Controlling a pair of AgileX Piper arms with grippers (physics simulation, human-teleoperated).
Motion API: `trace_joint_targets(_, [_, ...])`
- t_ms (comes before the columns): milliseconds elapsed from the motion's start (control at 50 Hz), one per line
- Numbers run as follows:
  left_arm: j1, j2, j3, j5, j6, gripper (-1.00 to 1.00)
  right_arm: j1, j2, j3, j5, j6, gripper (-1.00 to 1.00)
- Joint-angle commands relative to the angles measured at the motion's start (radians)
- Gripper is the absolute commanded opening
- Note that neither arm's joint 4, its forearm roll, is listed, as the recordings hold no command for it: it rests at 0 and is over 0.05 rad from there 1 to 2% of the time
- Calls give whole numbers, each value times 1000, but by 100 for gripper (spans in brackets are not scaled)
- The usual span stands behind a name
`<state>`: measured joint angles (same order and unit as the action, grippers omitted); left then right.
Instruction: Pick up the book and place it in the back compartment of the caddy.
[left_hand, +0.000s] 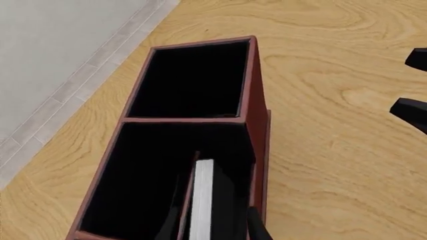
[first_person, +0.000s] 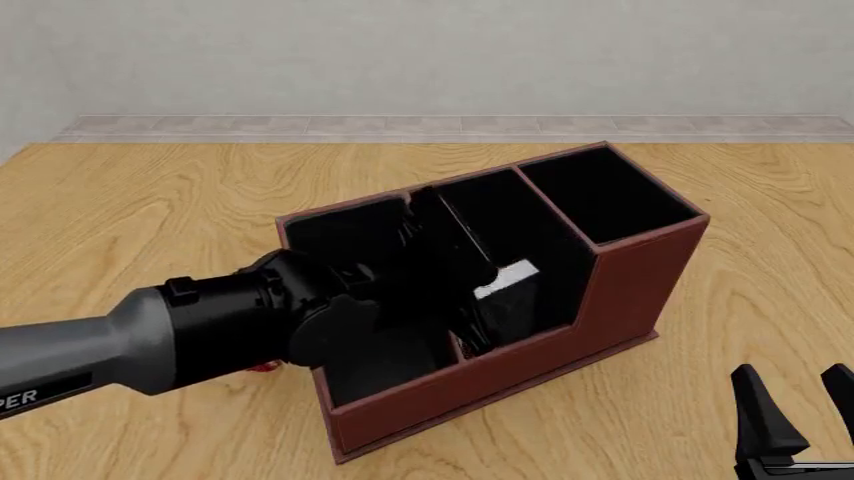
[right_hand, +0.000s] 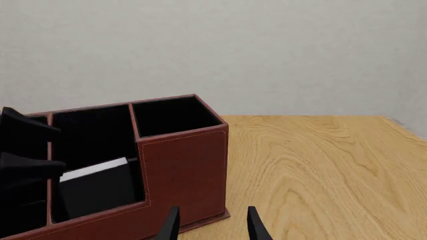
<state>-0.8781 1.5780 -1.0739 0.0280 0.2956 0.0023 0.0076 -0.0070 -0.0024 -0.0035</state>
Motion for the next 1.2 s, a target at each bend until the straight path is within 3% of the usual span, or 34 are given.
trace_joint_targets(20, [-2,-5,-3,9,4,100,0,0,0,0,0,100])
trace_joint_targets(720, [-1,-152,50,76,37,100,0,0,0,0,0,100])
trace_joint_targets(800, [14,-180,62,93,85,100,0,0,0,0,0,100])
trace_joint_targets(960, [-9,-253,85,129,92,100,0,0,0,0,0,100])
trace_joint_targets(1200, [36,-265,61,135,101,100,0,0,0,0,0,100])
